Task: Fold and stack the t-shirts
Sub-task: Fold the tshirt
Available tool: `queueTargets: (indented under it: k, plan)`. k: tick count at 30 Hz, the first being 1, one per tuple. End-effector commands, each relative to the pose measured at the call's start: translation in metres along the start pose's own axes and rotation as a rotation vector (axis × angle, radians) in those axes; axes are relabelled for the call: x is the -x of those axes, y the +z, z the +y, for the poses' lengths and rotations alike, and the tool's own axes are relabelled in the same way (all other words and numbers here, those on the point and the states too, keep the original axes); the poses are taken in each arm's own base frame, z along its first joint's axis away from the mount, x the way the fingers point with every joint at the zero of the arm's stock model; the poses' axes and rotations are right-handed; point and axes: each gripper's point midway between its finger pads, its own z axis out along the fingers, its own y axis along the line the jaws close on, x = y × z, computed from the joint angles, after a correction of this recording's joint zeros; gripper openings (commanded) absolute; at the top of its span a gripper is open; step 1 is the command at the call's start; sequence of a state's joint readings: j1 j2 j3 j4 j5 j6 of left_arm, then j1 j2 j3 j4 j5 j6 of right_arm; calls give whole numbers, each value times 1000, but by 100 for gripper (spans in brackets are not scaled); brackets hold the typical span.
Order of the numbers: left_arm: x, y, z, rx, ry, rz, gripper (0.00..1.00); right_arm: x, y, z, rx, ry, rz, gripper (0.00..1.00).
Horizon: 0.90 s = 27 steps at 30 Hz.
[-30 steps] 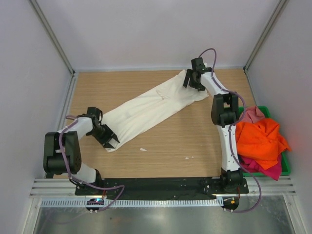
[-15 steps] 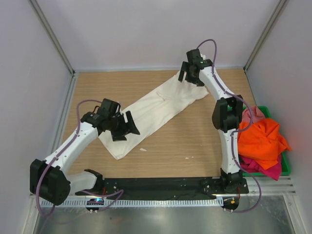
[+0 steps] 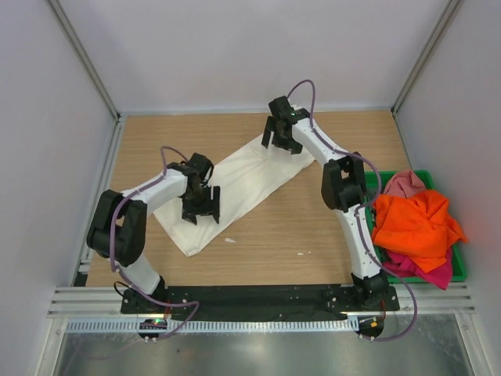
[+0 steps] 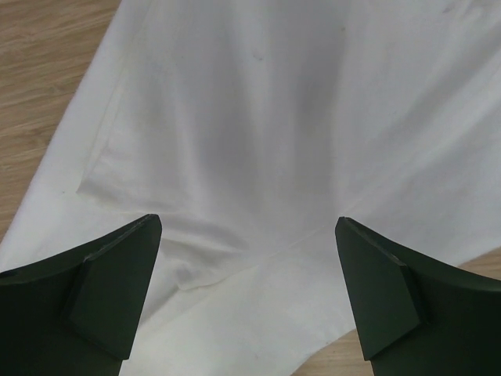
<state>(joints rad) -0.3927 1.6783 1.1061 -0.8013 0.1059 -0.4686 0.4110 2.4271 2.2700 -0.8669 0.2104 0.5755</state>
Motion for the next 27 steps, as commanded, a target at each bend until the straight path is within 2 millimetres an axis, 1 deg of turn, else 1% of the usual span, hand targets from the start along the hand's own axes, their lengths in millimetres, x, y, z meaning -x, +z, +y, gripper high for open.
queueTargets:
  k: [1, 2, 3, 4, 5, 6, 7, 8, 10, 11, 12, 13, 14, 15, 16, 17, 18, 19, 20, 21, 22, 23, 24, 25, 26, 27]
  plan:
    - [-18, 3, 4, -8, -7, 15, 74, 2, 10, 8, -16, 31, -35, 100]
    - [-34, 9, 4, -18, -17, 54, 74, -2, 14, 10, -16, 22, -32, 100]
    - [-39, 12, 2, -29, -43, 60, 74, -8, 20, 9, -22, 10, -22, 100]
    - [-45, 14, -1, -43, -53, 74, 73, -14, 29, 13, -15, -25, -20, 100]
    - [-58, 18, -4, -49, -51, 101, 73, -18, 33, 14, -16, -45, -17, 100]
    - [-63, 20, -10, -70, -51, 111, 73, -21, 39, 16, -14, -64, -15, 100]
    - [-69, 21, -15, -76, -62, 124, 72, -30, 50, 20, -12, -109, -4, 100]
    - [-82, 24, -22, -78, -36, 149, 72, -29, 52, 26, 2, -125, -11, 100]
    - [-92, 28, -40, -122, -47, 175, 72, -30, 58, 34, 20, -167, -27, 100]
    - [-105, 33, -51, -139, -27, 214, 72, -33, 64, 39, 32, -189, -30, 100]
    - [-106, 36, -64, -180, -20, 211, 72, -36, 66, 45, 52, -206, -31, 100]
    - [-114, 36, -79, -225, -52, 254, 72, -33, 70, 49, 68, -215, -52, 100]
    - [-123, 38, -94, -257, -29, 273, 72, -35, 71, 54, 85, -257, -58, 100]
    - [-120, 44, -111, -309, -24, 261, 72, -36, 76, 57, 105, -271, -58, 100]
    - [-125, 41, -128, -374, -15, 286, 72, -36, 76, 69, 159, -290, -65, 99]
    - [-130, 41, -146, -412, -15, 298, 72, -38, 77, 74, 200, -336, -60, 98]
    - [-126, 45, -164, -477, -3, 281, 72, -40, 77, 80, 231, -363, -59, 98]
    - [-124, 43, -177, -526, 2, 281, 72, -41, 74, 92, 297, -387, -61, 97]
    - [-128, 37, -193, -585, -1, 305, 72, -39, 72, 96, 320, -410, -71, 97]
    - [-121, 33, -208, -645, 21, 278, 72, -37, 68, 101, 363, -444, -75, 96]
    - [-118, 30, -215, -671, 29, 277, 73, -33, 63, 107, 406, -436, -81, 96]
    - [-112, 18, -230, -726, 54, 275, 73, -27, 60, 110, 427, -419, -89, 95]
    - [-108, 11, -238, -758, 69, 264, 73, -21, 55, 114, 451, -419, -102, 95]
    - [-99, -5, -250, -804, 95, 235, 73, -17, 49, 118, 468, -428, -114, 95]
    - [-95, -15, -255, -826, 110, 213, 73, -8, 40, 124, 485, -427, -137, 95]
    - [-91, -26, -258, -848, 132, 185, 73, -4, 35, 126, 492, -428, -144, 96]
